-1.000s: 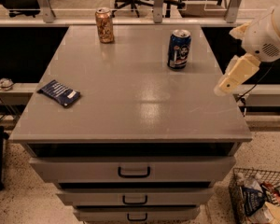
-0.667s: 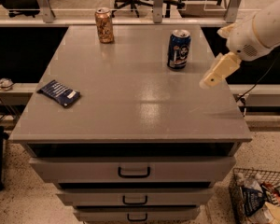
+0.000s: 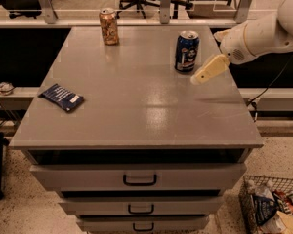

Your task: Knock pepsi can over

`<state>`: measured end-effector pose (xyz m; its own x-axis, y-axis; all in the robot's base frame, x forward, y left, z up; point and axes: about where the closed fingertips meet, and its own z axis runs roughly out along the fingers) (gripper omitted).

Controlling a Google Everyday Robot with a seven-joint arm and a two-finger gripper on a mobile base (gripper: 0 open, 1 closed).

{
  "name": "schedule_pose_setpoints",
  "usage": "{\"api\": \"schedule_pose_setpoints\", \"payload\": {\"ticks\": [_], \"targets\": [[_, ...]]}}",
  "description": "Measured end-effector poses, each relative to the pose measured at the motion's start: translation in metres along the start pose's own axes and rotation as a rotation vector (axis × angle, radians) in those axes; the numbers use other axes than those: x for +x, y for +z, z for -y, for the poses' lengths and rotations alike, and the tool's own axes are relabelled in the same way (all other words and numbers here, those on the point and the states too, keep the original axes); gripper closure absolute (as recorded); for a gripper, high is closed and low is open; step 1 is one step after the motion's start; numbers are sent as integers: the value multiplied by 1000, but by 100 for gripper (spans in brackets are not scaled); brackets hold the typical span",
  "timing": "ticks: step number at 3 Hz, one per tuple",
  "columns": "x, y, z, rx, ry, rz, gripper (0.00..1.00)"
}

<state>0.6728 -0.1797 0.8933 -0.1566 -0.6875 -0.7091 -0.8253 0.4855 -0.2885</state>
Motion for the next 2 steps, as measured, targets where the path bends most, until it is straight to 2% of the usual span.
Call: {"api": "schedule_pose_setpoints", "payload": {"ticks": [2], "targets": [[-7, 43, -6, -74, 115, 148, 0]]}}
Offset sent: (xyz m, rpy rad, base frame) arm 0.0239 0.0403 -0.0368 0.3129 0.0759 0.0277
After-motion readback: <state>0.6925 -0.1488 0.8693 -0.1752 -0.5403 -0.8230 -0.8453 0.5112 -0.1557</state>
